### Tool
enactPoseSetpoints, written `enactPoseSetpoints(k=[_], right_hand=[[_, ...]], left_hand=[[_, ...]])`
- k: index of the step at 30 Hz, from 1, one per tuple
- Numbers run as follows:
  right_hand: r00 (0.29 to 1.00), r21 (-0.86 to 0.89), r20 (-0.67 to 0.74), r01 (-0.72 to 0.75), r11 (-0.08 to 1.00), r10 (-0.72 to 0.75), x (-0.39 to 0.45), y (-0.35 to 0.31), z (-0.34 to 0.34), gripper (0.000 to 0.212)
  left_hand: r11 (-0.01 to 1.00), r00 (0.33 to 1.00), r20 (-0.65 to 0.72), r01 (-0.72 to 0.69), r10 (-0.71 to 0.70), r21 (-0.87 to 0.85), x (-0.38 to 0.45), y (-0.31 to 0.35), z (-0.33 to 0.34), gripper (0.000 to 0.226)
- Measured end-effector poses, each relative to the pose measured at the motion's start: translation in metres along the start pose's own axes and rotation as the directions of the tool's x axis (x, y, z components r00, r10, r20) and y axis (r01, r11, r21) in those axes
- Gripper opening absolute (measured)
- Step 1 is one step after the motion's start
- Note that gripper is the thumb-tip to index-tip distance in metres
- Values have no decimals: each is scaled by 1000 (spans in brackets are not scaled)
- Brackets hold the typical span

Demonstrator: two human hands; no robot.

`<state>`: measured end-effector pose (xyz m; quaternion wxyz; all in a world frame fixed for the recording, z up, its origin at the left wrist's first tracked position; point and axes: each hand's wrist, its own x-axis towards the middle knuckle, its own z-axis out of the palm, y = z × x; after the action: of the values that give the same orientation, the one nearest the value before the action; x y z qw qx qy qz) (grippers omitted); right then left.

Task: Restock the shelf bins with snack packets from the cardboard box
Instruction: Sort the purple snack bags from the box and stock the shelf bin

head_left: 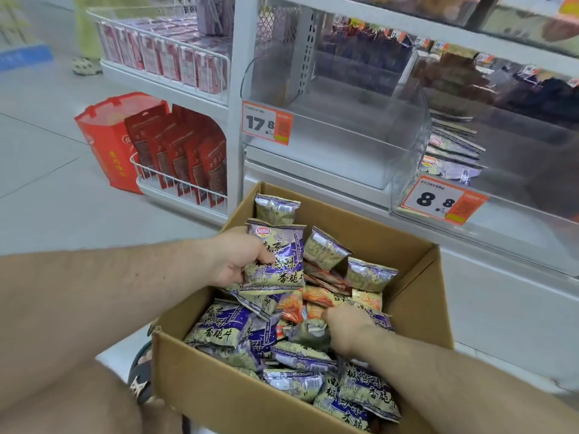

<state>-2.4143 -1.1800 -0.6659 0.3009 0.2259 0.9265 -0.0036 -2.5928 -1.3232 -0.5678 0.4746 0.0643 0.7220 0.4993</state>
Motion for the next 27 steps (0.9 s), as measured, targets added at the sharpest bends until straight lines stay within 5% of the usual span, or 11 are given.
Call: enactPoseSetpoints(k=[4,6,10,12,17,21,27], right_hand=[[979,210,-174,-67,976,104,-19,21,-57,15],[923,249,-356,-57,967,146,-49,32,-90,33],[670,285,-735,171,943,101,-105,31,-127,68],[583,222,-812,283,933,16,-114,22,-124,75],[615,98,-785,240,966,-73,-115,12,-107,100],[557,40,-820,286,957,-132,-127,14,-99,108],[621,220,-772,464,858,-138,-145,17,-96,79]], left_hand=[[1000,1000,-2,-12,12,-15,-3,2,-7,39],[999,1000,9,-29,29,-22,-9,6,-8,38],[995,993,69,-92,95,-47,-27,19,4,36],[985,984,114,-126,139,-116,-39,25,18,31],[954,964,138,-193,228,-229,-73,27,37,37],[914,956,171,-159,236,-374,-99,24,36,17],[884,921,104,-323,376,-339,-113,29,68,28]])
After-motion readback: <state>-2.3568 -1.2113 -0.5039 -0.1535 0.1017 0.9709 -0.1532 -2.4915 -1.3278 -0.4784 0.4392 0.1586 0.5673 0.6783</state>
